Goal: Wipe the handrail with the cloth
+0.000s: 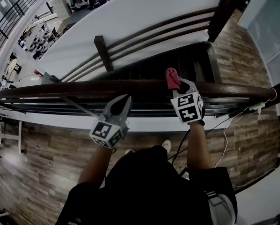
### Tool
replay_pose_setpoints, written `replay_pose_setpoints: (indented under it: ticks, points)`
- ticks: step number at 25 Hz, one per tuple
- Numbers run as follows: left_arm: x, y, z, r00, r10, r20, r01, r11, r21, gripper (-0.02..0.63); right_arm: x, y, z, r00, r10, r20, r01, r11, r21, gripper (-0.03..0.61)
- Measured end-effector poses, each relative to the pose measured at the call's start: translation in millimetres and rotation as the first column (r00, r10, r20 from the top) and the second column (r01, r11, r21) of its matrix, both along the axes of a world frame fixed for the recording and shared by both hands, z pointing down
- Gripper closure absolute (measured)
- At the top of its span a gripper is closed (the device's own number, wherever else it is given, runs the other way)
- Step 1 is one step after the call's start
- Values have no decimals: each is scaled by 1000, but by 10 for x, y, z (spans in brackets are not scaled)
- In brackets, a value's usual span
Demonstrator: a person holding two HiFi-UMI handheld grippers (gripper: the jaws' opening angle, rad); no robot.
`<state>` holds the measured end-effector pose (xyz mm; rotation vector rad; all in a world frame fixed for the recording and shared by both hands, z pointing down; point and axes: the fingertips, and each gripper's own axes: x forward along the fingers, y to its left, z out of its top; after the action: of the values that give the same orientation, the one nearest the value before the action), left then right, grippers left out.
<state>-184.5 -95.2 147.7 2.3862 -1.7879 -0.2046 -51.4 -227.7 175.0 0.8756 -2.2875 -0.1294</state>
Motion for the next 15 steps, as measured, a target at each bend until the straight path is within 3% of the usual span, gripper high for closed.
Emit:
replay_pose_setpoints:
  ticks: [5,15]
  points:
    - [-135,21,16,999,-35,-13,35,999,-6,615,-233,131,9,998,-59,-14,59,998,0,531]
    - [-357,150,119,977,-204,-56,204,979,-18,615,-459,334,6,980,-196,-30,196,981,-6,531]
